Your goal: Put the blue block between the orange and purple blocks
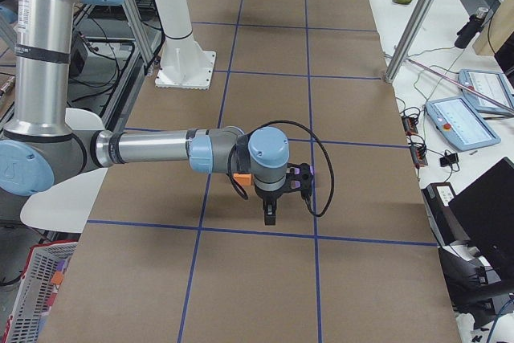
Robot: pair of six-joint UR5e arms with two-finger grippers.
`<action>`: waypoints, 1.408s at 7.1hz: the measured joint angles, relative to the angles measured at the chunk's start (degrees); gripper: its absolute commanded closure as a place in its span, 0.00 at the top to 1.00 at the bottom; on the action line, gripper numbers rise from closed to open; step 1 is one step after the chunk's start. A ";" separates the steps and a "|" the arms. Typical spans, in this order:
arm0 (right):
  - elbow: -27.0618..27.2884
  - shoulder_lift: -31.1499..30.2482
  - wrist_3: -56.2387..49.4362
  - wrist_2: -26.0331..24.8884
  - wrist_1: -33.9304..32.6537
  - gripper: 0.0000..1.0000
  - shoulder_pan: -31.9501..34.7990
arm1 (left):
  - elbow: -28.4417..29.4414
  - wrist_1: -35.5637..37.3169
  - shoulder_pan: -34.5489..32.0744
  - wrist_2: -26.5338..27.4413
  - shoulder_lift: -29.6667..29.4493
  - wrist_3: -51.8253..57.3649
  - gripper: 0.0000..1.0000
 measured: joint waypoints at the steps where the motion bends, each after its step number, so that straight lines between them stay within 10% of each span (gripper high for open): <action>1: -0.01 0.00 -0.01 -0.02 0.02 1.00 -0.03 | 0.02 0.00 0.03 -1.42 -0.01 -0.05 1.00; 10: 0.06 0.00 -0.01 0.06 0.09 1.00 -0.04 | 0.07 0.00 0.07 -2.71 -0.17 -0.26 1.00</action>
